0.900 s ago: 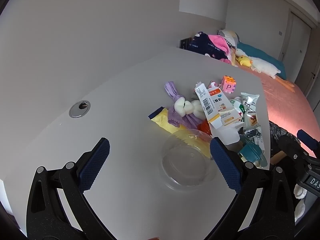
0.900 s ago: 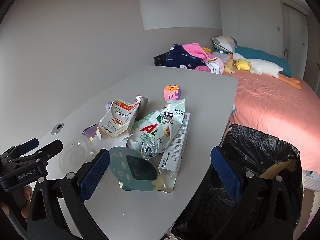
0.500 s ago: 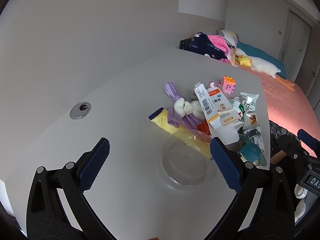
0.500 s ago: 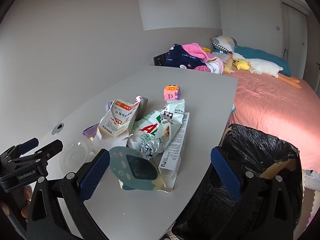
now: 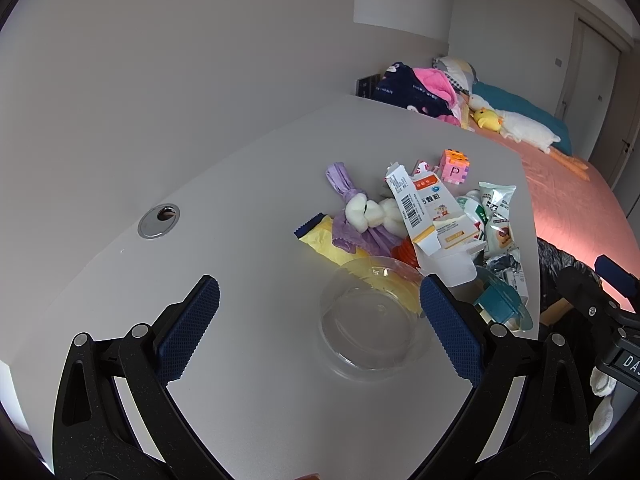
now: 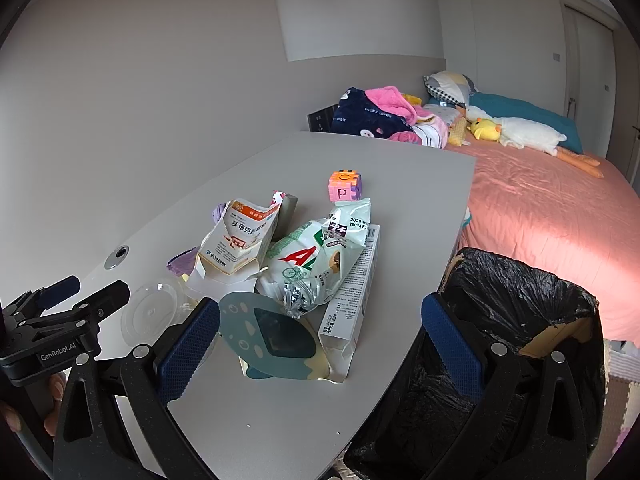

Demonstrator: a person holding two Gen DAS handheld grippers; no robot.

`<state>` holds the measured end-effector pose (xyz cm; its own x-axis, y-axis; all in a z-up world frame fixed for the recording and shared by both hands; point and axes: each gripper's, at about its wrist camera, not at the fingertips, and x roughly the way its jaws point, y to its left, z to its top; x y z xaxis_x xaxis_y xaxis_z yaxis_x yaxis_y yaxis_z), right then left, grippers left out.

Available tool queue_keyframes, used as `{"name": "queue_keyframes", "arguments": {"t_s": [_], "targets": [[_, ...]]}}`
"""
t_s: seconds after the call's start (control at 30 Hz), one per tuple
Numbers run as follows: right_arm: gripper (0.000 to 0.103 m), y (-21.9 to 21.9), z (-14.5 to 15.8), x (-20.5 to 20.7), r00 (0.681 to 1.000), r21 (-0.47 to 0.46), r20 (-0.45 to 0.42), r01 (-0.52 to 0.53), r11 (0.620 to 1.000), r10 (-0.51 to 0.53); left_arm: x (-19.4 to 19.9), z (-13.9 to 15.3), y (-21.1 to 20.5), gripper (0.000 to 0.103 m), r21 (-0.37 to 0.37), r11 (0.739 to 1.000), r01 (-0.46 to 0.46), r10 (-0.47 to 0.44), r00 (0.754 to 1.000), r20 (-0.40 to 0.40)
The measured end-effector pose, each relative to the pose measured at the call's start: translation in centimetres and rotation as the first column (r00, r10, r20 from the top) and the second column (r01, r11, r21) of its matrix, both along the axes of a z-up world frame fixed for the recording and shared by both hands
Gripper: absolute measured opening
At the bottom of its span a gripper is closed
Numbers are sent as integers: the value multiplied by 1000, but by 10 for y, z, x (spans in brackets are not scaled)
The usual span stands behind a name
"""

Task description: Collect trash

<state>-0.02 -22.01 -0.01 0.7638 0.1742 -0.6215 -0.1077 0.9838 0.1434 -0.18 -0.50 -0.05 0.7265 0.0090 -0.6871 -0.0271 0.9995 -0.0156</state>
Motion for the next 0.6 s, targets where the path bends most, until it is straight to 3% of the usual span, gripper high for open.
{"name": "queue_keyframes", "arguments": {"t_s": [0.6], "targets": [[100, 0, 0, -1, 1000, 1, -3, 1, 1000, -1, 0, 3, 1, 97, 0, 1000, 5, -5, 1000, -2]]}}
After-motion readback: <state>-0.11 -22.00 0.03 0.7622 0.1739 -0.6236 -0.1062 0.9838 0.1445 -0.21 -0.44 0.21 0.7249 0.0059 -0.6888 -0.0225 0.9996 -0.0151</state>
